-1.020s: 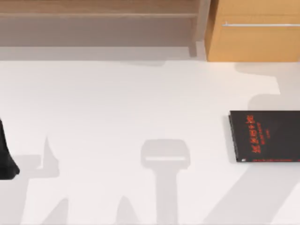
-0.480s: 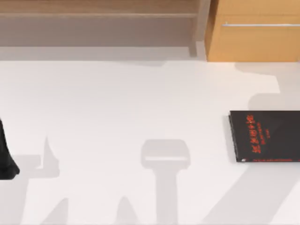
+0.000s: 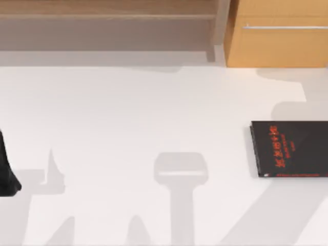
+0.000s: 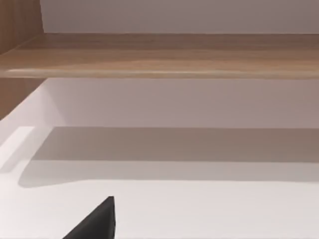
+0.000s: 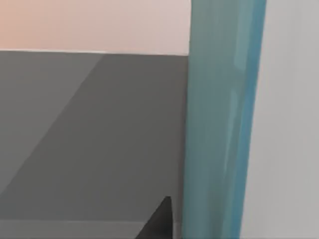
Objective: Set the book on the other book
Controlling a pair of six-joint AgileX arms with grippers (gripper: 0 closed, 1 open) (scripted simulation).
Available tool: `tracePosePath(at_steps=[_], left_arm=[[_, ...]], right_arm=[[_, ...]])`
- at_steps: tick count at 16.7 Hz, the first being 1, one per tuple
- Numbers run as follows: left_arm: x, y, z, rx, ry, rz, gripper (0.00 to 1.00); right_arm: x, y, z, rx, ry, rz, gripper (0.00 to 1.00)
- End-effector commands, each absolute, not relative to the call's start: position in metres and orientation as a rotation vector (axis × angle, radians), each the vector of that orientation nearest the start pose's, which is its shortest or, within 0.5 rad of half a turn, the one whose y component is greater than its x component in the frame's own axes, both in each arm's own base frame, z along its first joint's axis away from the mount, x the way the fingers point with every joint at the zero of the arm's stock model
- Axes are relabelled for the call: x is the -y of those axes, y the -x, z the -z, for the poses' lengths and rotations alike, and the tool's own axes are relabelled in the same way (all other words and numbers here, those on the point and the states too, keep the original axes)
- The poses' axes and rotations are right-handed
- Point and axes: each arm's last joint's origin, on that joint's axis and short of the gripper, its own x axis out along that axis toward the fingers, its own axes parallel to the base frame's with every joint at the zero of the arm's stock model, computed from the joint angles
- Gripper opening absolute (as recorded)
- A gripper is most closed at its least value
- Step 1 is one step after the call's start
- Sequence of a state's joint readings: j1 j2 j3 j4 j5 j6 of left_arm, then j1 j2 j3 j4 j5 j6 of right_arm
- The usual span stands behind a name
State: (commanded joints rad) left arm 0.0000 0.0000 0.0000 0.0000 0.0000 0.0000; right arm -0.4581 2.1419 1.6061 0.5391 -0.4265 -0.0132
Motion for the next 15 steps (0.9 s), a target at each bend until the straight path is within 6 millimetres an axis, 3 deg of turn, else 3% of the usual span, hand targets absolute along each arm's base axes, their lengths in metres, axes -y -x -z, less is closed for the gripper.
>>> tracePosePath(at_steps=[6, 15], left_arm=[[0.0012, -0.1057, -0.16, 0.0, 0.0, 0.0, 1.0], [0.0012, -0.1057, -0.16, 0.0, 0.0, 0.0, 1.0]], right_arm=[[0.2065, -0.4617, -0.2482, -0.003, 0.027, 0.007, 0.02], [0.2079, -0.4609, -0.2491, -0.001, 0.026, 0.01, 0.0]])
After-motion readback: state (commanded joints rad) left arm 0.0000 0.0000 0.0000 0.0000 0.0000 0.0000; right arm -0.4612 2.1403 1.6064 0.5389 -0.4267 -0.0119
